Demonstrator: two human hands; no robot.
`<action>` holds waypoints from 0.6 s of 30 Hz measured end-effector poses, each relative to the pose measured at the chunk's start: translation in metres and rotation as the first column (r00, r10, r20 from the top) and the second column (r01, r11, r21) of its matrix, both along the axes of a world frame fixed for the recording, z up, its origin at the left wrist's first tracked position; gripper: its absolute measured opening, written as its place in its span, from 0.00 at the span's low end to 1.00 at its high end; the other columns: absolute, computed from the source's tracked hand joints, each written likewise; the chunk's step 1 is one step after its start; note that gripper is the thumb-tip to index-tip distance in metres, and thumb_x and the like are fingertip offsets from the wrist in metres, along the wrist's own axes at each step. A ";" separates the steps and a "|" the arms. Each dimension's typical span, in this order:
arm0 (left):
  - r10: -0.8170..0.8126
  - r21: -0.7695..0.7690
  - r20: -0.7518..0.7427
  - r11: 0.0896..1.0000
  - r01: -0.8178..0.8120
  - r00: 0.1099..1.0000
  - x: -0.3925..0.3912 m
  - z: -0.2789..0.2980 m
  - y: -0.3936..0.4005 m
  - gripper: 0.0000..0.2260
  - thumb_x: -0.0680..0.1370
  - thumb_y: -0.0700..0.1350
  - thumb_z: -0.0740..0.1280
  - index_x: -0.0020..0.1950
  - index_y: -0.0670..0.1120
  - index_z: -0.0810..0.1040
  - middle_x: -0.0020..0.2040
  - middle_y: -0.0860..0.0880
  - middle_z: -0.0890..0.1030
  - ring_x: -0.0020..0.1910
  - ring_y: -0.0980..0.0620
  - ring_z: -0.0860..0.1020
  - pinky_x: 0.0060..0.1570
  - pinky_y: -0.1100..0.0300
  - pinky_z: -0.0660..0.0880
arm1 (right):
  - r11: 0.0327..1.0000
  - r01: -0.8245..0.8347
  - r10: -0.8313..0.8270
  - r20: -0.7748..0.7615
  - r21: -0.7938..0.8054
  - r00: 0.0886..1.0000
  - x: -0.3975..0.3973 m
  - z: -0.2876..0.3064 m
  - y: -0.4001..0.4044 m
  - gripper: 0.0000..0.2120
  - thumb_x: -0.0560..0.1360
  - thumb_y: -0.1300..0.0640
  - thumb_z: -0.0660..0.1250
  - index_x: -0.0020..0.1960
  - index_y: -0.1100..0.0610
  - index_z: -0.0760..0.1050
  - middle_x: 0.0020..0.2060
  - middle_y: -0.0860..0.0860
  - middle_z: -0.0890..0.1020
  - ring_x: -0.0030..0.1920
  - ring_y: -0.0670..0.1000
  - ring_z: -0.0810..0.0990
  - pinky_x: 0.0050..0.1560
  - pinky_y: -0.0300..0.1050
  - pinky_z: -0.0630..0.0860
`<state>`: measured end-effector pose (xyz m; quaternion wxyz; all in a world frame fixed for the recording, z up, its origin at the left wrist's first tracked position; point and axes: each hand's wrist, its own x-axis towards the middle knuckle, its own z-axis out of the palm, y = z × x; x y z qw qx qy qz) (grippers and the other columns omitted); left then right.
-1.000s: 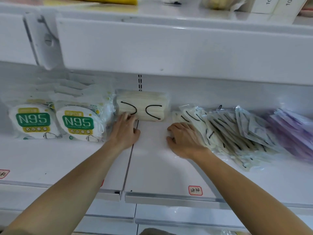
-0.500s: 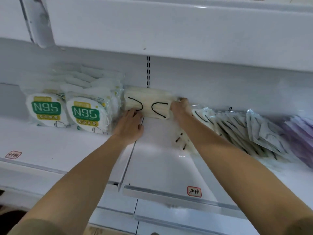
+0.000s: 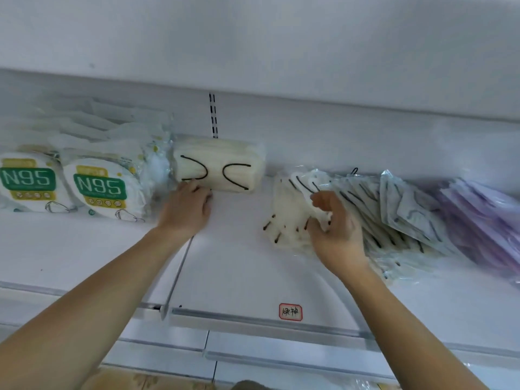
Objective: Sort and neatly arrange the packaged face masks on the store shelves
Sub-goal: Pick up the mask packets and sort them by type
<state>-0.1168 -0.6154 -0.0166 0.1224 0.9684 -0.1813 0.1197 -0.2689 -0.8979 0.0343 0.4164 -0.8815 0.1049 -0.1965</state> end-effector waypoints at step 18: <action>-0.300 -0.687 -0.675 0.587 -0.427 0.674 -0.050 0.058 -0.180 0.16 0.73 0.44 0.79 0.56 0.40 0.81 0.49 0.43 0.86 0.44 0.47 0.84 0.42 0.56 0.82 | 0.964 0.086 -0.089 -0.001 0.250 0.996 -0.007 -0.037 -0.038 0.12 0.79 0.62 0.65 0.58 0.50 0.79 0.49 0.43 0.84 0.48 0.42 0.80 0.51 0.40 0.74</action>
